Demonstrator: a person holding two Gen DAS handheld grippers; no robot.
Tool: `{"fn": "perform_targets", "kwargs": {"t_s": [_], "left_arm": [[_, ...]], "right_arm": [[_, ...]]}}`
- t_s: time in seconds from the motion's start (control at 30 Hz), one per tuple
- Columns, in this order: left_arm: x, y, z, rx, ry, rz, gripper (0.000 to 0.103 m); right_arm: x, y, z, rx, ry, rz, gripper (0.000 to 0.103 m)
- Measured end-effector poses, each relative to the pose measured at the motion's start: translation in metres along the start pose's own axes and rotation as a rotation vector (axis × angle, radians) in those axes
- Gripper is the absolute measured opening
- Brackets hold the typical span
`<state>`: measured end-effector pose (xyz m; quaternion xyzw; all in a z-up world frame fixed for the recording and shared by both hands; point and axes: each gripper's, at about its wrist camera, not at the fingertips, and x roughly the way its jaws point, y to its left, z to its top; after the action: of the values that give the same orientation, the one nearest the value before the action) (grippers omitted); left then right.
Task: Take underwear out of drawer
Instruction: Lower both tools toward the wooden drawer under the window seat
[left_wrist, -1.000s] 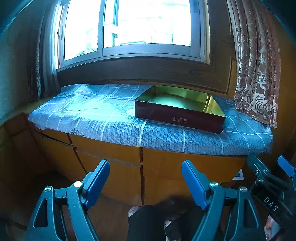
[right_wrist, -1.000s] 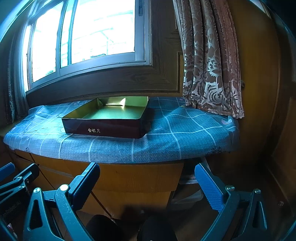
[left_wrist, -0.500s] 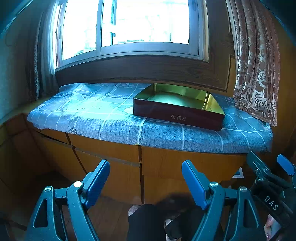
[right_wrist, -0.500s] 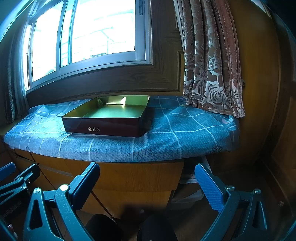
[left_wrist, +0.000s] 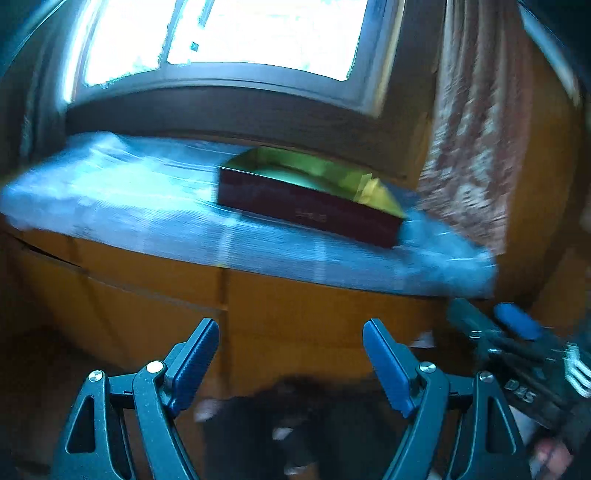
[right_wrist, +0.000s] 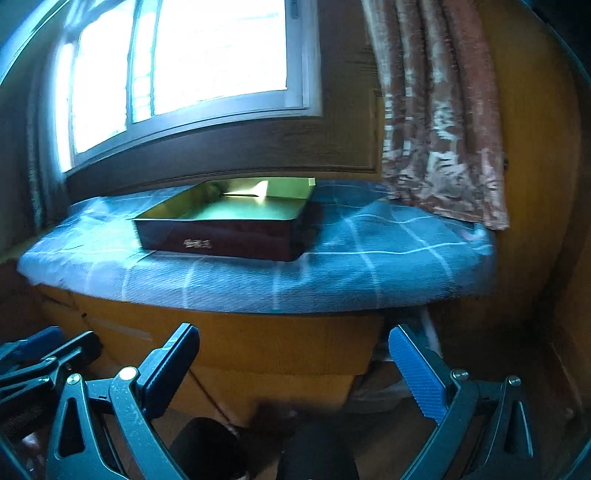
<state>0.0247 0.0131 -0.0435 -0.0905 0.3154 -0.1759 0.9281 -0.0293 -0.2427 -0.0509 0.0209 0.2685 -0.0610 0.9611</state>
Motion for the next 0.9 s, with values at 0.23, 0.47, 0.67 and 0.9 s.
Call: {"fn": "perform_targets", "kwargs": {"t_s": [0.23, 0.47, 0.67, 0.9], "left_arm": [[0.024, -0.003, -0.013, 0.086, 0.105, -0.054, 0.082], [0.04, -0.002, -0.014, 0.214, 0.146, 0.014, 0.083], [0.065, 0.004, -0.006, 0.307, 0.157, 0.116, 0.082], [0.08, 0.004, 0.003, 0.365, 0.129, 0.073, 0.082]], "right_arm": [[0.018, 0.001, -0.008, -0.131, 0.044, 0.174, 0.103], [0.039, 0.001, -0.027, -0.364, 0.083, 0.288, 0.103], [0.073, -0.01, -0.035, -0.483, 0.162, 0.277, 0.103], [0.101, -0.009, -0.033, -0.617, 0.163, 0.226, 0.103]]}}
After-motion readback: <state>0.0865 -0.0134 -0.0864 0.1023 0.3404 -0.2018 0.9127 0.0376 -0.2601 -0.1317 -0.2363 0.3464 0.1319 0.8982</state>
